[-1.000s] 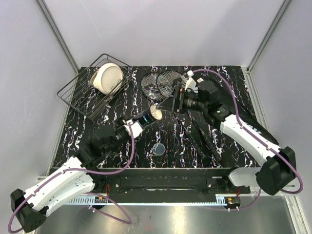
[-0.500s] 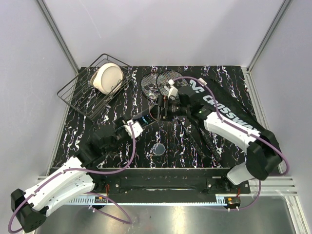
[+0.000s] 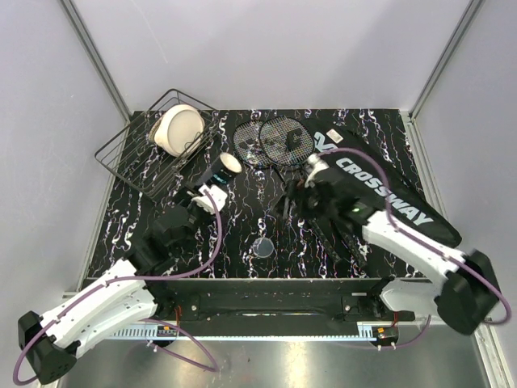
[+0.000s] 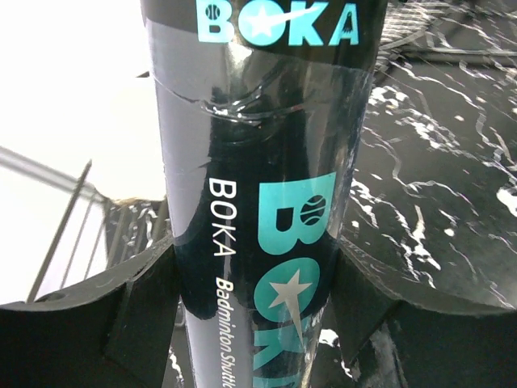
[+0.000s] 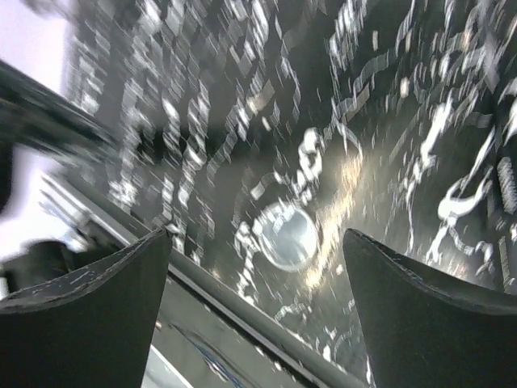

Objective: Pack up the badminton gear

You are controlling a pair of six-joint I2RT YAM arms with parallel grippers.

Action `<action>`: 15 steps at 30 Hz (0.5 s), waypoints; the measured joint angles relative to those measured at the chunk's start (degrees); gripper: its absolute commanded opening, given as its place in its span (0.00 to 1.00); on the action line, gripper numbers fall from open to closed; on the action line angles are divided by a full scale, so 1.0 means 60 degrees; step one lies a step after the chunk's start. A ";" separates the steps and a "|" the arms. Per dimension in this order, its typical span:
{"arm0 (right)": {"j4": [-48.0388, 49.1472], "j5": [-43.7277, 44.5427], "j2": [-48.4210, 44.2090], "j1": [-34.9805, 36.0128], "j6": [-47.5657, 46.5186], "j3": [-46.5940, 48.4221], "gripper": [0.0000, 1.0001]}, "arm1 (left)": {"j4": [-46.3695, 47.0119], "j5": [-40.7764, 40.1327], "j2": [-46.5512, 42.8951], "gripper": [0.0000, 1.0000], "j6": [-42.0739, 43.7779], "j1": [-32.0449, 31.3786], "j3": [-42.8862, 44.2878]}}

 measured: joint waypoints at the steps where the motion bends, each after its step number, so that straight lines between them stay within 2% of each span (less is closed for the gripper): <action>1: -0.0193 0.0248 0.0506 0.0463 -0.0062 -0.0033 0.81 | 0.0095 -0.0328 -0.0076 0.00 -0.0004 0.0000 0.0000; 3: -0.0543 0.0721 0.1461 0.1446 -0.0127 -0.0004 0.72 | 0.0353 -0.0903 -0.0310 0.00 -0.0007 0.0000 -0.0004; 7: -0.1049 0.1435 0.3293 0.3096 -0.0379 0.0594 0.62 | 0.0969 -0.1800 -0.0856 0.00 0.0015 0.0007 -0.0044; 8: -0.1147 0.1603 0.3789 0.3391 -0.0452 0.0892 0.57 | 0.1144 -0.1938 -0.0987 0.00 0.0022 0.0007 -0.0095; 14: -0.1727 0.2590 0.6339 0.4528 -0.1009 0.2892 0.43 | 0.1515 -0.2244 -0.1326 0.00 0.0124 0.0007 -0.0273; 15: -0.1778 0.2703 0.6594 0.4626 -0.1089 0.3049 0.38 | 0.1512 -0.2240 -0.1322 0.00 0.0138 0.0007 -0.0277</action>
